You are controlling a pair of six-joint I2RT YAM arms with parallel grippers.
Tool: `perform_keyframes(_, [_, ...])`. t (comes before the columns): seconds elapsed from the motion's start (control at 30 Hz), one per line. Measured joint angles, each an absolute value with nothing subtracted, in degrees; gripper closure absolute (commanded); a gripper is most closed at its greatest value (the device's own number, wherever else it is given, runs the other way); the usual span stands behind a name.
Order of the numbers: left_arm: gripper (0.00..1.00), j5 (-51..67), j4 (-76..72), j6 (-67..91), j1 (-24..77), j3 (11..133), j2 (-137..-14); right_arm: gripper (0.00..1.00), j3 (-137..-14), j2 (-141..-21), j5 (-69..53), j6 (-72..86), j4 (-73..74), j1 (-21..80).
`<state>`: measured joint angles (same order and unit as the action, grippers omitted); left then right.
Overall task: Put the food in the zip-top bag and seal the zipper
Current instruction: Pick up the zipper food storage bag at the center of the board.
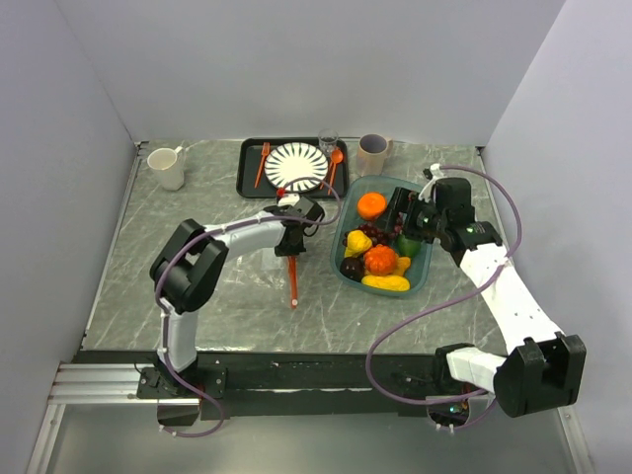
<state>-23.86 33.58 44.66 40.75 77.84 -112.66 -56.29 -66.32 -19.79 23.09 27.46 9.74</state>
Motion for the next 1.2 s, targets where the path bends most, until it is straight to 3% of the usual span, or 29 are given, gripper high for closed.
perform_keyframes(0.37, [0.99,-15.9,28.4,44.3,40.8,67.6,-92.1,0.04,-54.8,-67.8,-25.5,26.0,24.2,15.4])
perform_keyframes(0.57, [0.99,-13.4,24.9,44.6,40.9,61.8,-82.3,0.22,-54.7,-71.9,-27.9,28.8,19.1,21.7])
perform_keyframes(0.8, [0.99,-13.3,24.3,44.4,40.9,61.1,-80.5,0.45,-55.6,-79.5,-29.2,31.1,15.0,28.8])
perform_keyframes(1.2, [0.99,-12.8,24.4,44.4,40.9,61.1,-80.5,0.44,-59.1,-86.0,-29.6,32.8,12.4,34.2])
